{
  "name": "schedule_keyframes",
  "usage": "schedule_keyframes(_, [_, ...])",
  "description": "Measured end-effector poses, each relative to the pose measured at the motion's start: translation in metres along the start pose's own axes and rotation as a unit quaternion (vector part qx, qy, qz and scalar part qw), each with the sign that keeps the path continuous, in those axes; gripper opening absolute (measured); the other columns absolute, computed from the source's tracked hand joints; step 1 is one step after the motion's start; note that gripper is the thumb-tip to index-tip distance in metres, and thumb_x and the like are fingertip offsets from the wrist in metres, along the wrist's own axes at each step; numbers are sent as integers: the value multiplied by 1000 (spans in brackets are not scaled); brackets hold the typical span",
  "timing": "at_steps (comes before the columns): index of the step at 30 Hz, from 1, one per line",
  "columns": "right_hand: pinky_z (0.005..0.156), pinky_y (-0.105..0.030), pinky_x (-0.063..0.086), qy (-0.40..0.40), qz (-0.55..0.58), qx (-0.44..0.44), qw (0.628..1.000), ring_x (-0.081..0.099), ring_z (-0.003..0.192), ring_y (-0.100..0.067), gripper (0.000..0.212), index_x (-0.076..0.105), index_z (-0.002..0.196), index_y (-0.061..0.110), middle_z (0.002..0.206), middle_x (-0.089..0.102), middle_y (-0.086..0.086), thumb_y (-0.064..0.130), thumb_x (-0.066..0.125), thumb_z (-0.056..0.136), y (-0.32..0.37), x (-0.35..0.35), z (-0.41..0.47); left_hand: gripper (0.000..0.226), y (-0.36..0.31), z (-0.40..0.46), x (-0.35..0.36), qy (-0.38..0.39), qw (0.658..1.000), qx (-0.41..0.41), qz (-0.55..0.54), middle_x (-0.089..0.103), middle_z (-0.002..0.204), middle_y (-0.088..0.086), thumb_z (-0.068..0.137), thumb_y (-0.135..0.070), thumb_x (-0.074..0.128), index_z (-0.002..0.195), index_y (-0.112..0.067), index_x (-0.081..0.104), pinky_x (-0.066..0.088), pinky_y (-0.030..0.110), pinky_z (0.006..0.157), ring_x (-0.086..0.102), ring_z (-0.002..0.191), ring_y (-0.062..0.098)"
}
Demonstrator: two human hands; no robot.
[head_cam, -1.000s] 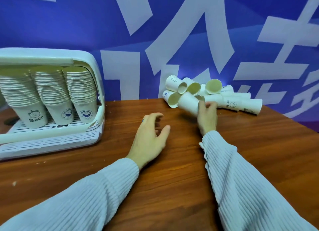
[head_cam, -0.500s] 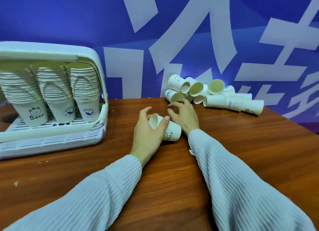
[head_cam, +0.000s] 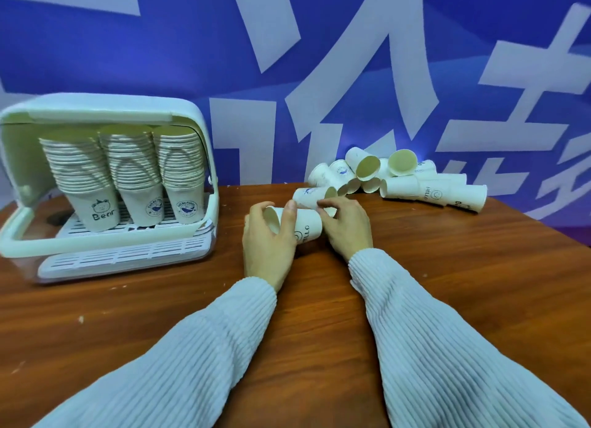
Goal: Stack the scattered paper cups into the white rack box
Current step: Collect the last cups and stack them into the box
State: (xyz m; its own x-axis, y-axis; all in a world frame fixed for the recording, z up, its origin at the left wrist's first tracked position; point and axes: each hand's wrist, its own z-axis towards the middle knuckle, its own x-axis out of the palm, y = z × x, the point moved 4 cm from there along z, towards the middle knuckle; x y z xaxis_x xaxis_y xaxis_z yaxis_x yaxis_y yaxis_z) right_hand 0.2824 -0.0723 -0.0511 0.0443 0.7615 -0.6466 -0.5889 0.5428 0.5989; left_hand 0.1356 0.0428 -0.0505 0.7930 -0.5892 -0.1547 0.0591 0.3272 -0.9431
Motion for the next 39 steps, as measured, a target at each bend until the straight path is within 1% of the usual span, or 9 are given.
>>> schedule_keyframes(2, [84, -29, 41, -22, 35, 16, 999, 60, 107, -14, 16, 77, 109, 27, 111, 74, 8, 29, 68, 96, 8, -12, -22, 47, -8, -6, -16, -17, 1000, -4, 1, 52, 130, -2, 96, -52, 61, 131, -23, 51, 33, 6, 74, 50, 113, 12])
schedule_keyframes(4, [85, -31, 46, -40, 76, 30, 996, 62, 102, -12, 12, 75, 105, 29, 107, 73, 10, 25, 68, 96, 16, -23, -40, 50, -15, -12, -33, -24, 1000, -1, 0, 48, 135, 1, 95, -46, 64, 136, -22, 49, 34, 14, 86, 47, 117, 13])
schedule_keyframes(8, [77, -14, 48, -89, 214, 55, 971, 66, 96, -4, 25, 69, 119, 27, 104, 72, 10, 19, 70, 96, 40, -39, -63, 57, -29, -24, -69, -23, 999, 46, 14, 40, 142, -1, 93, -43, 67, 145, -29, 45, 30, 22, 100, 43, 121, 10])
schedule_keyframes(11, [75, -7, 49, -115, 289, 34, 950, 67, 101, -5, 25, 71, 121, 20, 108, 73, 4, 13, 70, 97, 76, -42, -70, 66, -41, -21, -100, -52, 995, 84, 21, 42, 144, -1, 92, -42, 70, 148, -23, 41, 30, 21, 102, 43, 126, 9])
schedule_keyframes(14, [81, -11, 52, -118, 333, -9, 935, 68, 101, -2, 18, 73, 113, 20, 105, 74, 8, 11, 69, 97, 121, -37, -70, 67, -48, -11, -136, -105, 989, 101, 17, 47, 137, -2, 89, -40, 74, 142, -16, 40, 34, 22, 100, 45, 121, 10])
schedule_keyframes(21, [95, -34, 55, 10, 151, -178, 972, 67, 103, -9, 22, 76, 110, 26, 108, 75, 11, 14, 66, 94, 212, 8, -55, 65, -44, 8, -213, -217, 968, 115, 48, 42, 141, 8, 91, -41, 71, 141, -11, 41, 24, 15, 101, 41, 130, 19])
schedule_keyframes(26, [95, -41, 54, 119, -15, -203, 972, 66, 111, -20, 29, 75, 113, 34, 117, 75, 10, 19, 59, 94, 235, 53, -58, 66, -32, 9, -237, -219, 968, 101, 76, 38, 147, 7, 93, -41, 69, 146, -15, 40, 25, 16, 98, 41, 134, 20])
schedule_keyframes(32, [96, -36, 54, 179, -10, -171, 969, 68, 109, -18, 29, 76, 116, 35, 117, 75, 11, 21, 57, 99, 233, 77, -61, 68, -20, 19, -244, -169, 965, 136, 150, 42, 149, 6, 94, -45, 66, 152, -19, 41, 28, 28, 111, 40, 139, 22])
schedule_keyframes(39, [94, -40, 55, 96, 60, -153, 982, 63, 111, -13, 27, 75, 119, 30, 117, 74, 11, 30, 56, 100, 216, 56, -61, 61, -36, 46, -234, -111, 946, 218, 214, 44, 151, 6, 97, -39, 65, 152, -24, 42, 37, 42, 113, 43, 139, 26])
